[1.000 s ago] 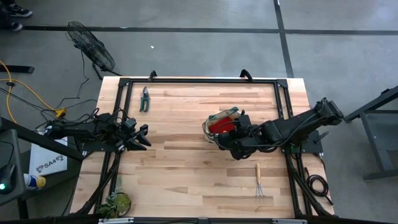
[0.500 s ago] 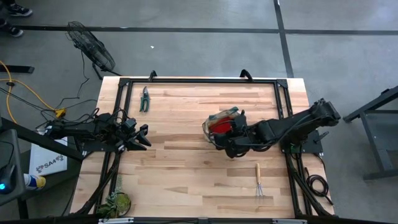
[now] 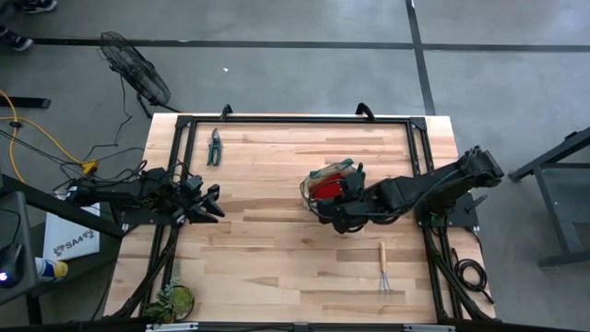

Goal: Pick & Place Garden tools in Gardening bag
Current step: Put the trowel into the gardening bag

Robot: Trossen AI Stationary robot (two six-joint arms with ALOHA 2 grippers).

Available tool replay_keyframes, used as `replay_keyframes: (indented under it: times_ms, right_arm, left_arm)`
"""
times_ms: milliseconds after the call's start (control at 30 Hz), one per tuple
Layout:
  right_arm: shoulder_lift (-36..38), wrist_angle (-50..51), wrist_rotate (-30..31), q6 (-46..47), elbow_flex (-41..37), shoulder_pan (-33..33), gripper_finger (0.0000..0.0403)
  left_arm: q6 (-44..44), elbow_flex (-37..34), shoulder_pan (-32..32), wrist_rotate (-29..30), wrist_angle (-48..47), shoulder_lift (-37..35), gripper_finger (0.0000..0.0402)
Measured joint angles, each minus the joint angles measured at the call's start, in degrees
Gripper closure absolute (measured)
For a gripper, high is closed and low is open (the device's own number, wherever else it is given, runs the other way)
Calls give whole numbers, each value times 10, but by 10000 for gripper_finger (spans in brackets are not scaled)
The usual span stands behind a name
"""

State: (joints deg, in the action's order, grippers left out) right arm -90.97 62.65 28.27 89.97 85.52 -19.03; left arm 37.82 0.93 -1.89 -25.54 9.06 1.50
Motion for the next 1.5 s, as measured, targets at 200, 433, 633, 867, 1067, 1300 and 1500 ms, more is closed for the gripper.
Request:
replay_keyframes:
  times_ms: [200,433,633,867,1067,1300,1500]
  right_arm:
    - [11,-38,-2,-18,1,-5,401]
    - [6,-38,-30,-23,0,-4,401]
    - [6,-41,-32,-26,0,-5,401]
    - [-17,-55,-32,-28,0,-5,401]
    - [-32,-44,-28,-13,0,-5,401]
    - [-32,-22,-27,-2,0,-4,401]
    - [-20,-24,-23,0,0,-3,401]
  left_arm:
    - [0,0,0,1,-1,0,270]
    - [0,0,0,1,-1,0,270]
    - [0,0,0,4,-1,0,270]
    - [0,0,0,6,-1,0,270]
    - [0,0,0,6,-2,0,270]
    - [0,0,0,6,-2,0,270]
    - [0,0,0,6,-1,0,270]
